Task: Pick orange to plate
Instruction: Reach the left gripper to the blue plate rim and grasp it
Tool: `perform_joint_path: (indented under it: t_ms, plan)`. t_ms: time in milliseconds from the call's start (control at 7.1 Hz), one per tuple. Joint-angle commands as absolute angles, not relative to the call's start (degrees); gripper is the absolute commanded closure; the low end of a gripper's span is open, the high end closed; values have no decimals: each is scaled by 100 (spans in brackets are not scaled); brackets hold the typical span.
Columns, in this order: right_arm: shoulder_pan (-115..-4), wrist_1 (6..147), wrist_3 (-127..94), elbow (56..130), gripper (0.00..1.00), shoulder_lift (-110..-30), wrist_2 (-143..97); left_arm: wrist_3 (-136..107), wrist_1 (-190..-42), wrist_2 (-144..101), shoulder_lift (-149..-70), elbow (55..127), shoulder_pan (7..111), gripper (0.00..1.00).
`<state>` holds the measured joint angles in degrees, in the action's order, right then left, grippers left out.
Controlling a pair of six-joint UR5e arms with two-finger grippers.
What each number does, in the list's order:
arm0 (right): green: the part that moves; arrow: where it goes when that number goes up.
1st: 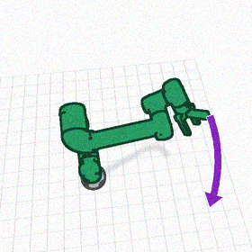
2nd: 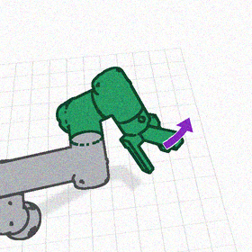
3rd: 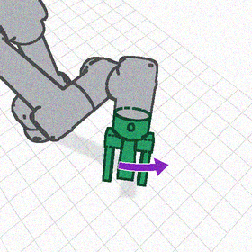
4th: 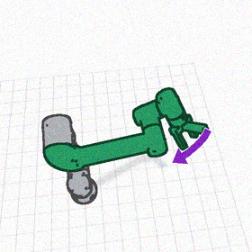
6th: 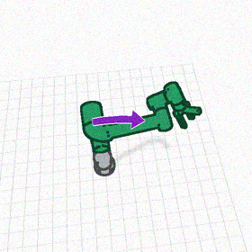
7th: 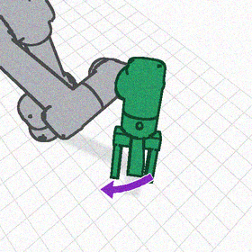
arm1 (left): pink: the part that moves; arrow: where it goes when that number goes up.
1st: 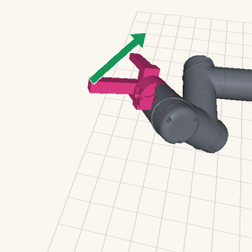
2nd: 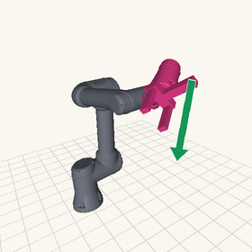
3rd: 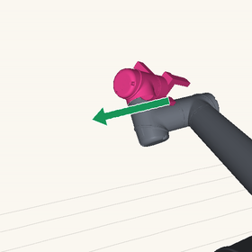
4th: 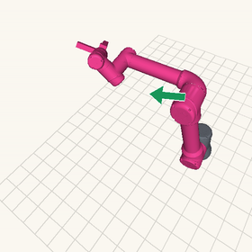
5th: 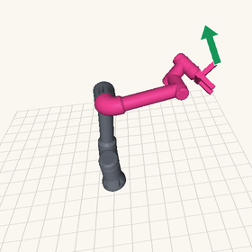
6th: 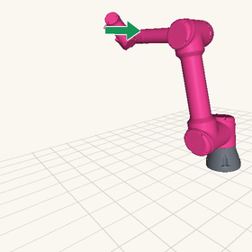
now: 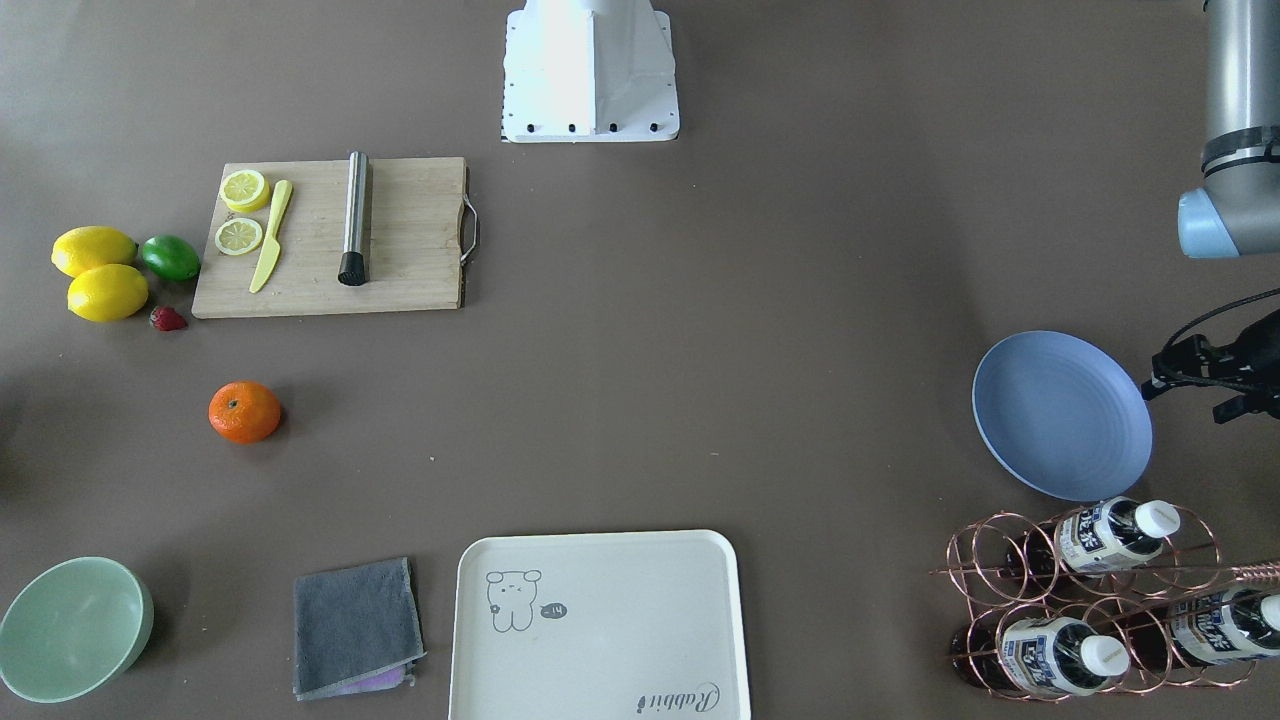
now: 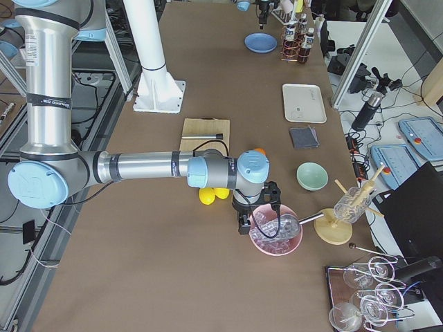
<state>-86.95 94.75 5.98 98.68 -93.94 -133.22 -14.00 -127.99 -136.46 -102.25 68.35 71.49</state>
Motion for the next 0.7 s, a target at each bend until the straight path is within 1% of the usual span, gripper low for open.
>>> perform_joint_path:
  t_ms: [0, 141, 423, 563]
  plan:
    - [-8666, 9475, 589, 9879, 0, -9387, -13315, -1441, -13104, -13641, -10222, 6479, 7075, 7]
    - [-8631, 9475, 580, 9879, 0, -9378, -13315, -1441, -13192, -13641, -10213, 6417, 7058, 11]
    - [-8570, 9475, 571, 9879, 0, -9378, -13307, -1502, -13228, -13667, -10230, 6372, 7005, 13]
    - [-8535, 9475, 571, 9879, 0, -9378, -13307, -1651, -13254, -13667, -10265, 6372, 6987, 17]
